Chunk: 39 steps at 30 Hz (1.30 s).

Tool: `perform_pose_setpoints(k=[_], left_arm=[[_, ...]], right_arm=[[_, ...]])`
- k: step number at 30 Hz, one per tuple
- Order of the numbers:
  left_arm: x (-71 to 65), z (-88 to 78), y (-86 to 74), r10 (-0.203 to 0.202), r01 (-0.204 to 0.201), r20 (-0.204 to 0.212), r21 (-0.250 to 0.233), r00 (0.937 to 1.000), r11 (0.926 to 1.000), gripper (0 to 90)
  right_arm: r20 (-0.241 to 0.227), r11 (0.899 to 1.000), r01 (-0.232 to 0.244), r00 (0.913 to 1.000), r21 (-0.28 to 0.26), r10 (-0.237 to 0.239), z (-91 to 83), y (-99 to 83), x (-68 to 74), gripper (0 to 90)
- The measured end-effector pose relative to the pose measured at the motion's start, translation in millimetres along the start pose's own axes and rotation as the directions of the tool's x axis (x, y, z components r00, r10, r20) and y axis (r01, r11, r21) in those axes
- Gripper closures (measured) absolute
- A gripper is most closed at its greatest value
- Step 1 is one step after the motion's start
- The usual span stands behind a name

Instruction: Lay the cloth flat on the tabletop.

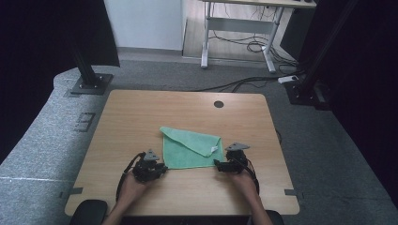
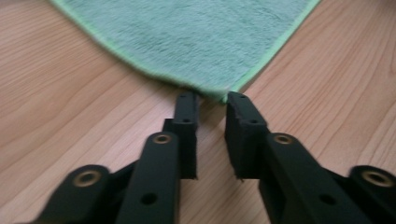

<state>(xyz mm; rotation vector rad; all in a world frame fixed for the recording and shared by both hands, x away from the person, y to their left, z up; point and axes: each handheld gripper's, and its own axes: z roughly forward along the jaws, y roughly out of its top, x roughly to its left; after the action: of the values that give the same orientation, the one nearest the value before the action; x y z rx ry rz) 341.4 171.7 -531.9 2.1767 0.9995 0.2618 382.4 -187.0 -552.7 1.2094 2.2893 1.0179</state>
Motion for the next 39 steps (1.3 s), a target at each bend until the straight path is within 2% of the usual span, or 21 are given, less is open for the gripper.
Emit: perform_pose_setpoints(k=[1, 2, 3, 4, 5, 6, 7, 9, 10, 11, 15, 17, 20, 24, 25, 27, 32, 34, 36, 37, 39], left_arm=[[1.3, -3.4, 3.4, -0.006, 0.006, -0.014, -0.023, 0.9999, 0.9997, 60.5], [3.7, -9.2, 12.4, -0.021, 0.019, -0.031, -0.068, 0.9993, 0.9975, 49.1], [3.7, -9.2, 12.4, -0.021, 0.019, -0.031, -0.068, 0.9993, 0.9975, 44.8], [5.3, -10.1, 22.4, -0.041, 0.039, -0.026, -0.094, 0.9988, 0.9948, 38.9], [5.3, -10.1, 22.4, -0.041, 0.039, -0.026, -0.094, 0.9988, 0.9948, 35.3], [5.3, -8.6, 26.4, -0.044, 0.041, -0.028, -0.102, 0.9987, 0.9940, 35.3], [5.1, -5.3, 29.6, -0.038, 0.033, -0.044, -0.103, 0.9983, 0.9941, 32.3], [5.6, 5.7, 32.4, -0.018, 0.012, -0.090, -0.076, 0.9958, 0.9971, 24.7], [6.8, 12.4, 31.7, -0.017, 0.012, -0.104, -0.056, 0.9944, 0.9984, 24.7], [9.5, 24.0, 27.1, -0.025, 0.023, -0.112, -0.016, 0.9934, 0.9996, 21.2], [10.2, 31.7, 17.2, -0.015, 0.018, -0.138, 0.020, 0.9903, 0.9996, 17.3], [9.9, 26.3, 12.3, -0.011, 0.014, -0.136, 0.021, 0.9907, 0.9997, 19.2], [9.5, 23.6, 8.7, -0.001, 0.003, -0.129, 0.019, 0.9917, 0.9998, 19.6], [8.6, 21.9, 2.1, 0.000, -0.001, -0.129, -0.013, 0.9917, 0.9999, 19.3], [8.0, 22.0, 1.8, -0.005, 0.003, -0.133, -0.015, 0.9911, 0.9999, 19.1], [7.9, 22.1, 1.8, -0.005, 0.003, -0.133, -0.016, 0.9911, 0.9999, 18.9], [7.8, 22.1, 1.8, -0.006, 0.004, -0.133, -0.016, 0.9911, 0.9999, 18.9], [7.8, 22.1, 1.8, -0.006, 0.004, -0.134, -0.016, 0.9910, 0.9999, 18.9], [7.9, 22.1, 1.8, -0.006, 0.004, -0.134, -0.017, 0.9910, 0.9999, 19.0], [7.9, 22.1, 1.8, -0.006, 0.004, -0.134, -0.017, 0.9910, 0.9999, 18.9], [7.9, 22.1, 1.8, -0.006, 0.004, -0.133, -0.017, 0.9910, 0.9999, 19.0]], right_arm=[[0.000, 1.000, 0.000, 1.0000, 0.000, 0.000, 0.0, 0.0, 0.0, 20.7], [0.001, 1.000, -0.001, 1.0000, 0.000, 0.001, 0.0, 0.0, 0.1, 20.7], [0.001, 1.000, -0.001, 1.0000, 0.000, 0.001, 0.0, 0.0, 0.1, 20.7], [0.001, 1.000, 0.000, 1.0000, 0.000, 0.000, 0.0, 0.0, 0.2, 20.7], [0.001, 1.000, 0.000, 1.0000, 0.000, 0.000, 0.0, 0.0, 0.2, 20.7], [0.001, 1.000, 0.000, 1.0000, 0.001, 0.000, 0.0, 0.0, 0.3, 20.7], [0.001, 1.000, -0.001, 1.0000, 0.002, 0.001, -0.1, 0.0, 0.6, 20.8], [0.001, 1.000, 0.002, 1.0000, 0.005, -0.002, -0.8, -0.2, 2.5, 20.8], [0.001, 1.000, 0.002, 1.0000, 0.005, -0.002, -0.8, -0.2, 2.5, 20.8], [-0.003, 1.000, 0.003, 1.0000, 0.006, -0.003, -2.0, -1.2, 5.3, 20.8], [-0.016, 1.000, 0.016, 0.9997, 0.010, -0.016, -7.0, -5.7, 14.1, 20.8], [-0.024, 1.000, 0.024, 0.9994, 0.013, -0.023, -9.9, -8.2, 19.3, 20.8], [-0.033, 0.999, 0.034, 0.9989, 0.015, -0.034, -12.4, -10.4, 23.3, 20.7], [-0.048, 0.998, 0.041, 0.9981, 0.044, -0.038, -17.1, -10.9, 26.2, 20.9], [-0.063, 0.998, 0.028, 0.9977, 0.063, -0.024, -19.1, -9.0, 24.1, 21.3], [-0.059, 0.998, 0.021, 0.9981, 0.059, -0.017, -21.2, -6.1, 21.5, 21.2], [-0.039, 0.998, 0.056, 0.9976, -0.008, -0.057, -28.1, 14.4, 21.7, 23.4], [-0.041, 0.998, 0.064, 0.9970, -0.020, -0.065, -28.1, 19.2, 22.7, 24.2], [-0.057, 0.995, 0.097, 0.9935, -0.016, -0.098, -20.8, 32.3, 26.0, 24.9], [-0.057, 0.995, 0.097, 0.9935, -0.016, -0.098, -20.8, 32.3, 26.0, 24.9], [-0.080, 0.992, 0.126, 0.9890, 0.014, -0.125, -5.8, 39.9, 29.2, 29.1]])
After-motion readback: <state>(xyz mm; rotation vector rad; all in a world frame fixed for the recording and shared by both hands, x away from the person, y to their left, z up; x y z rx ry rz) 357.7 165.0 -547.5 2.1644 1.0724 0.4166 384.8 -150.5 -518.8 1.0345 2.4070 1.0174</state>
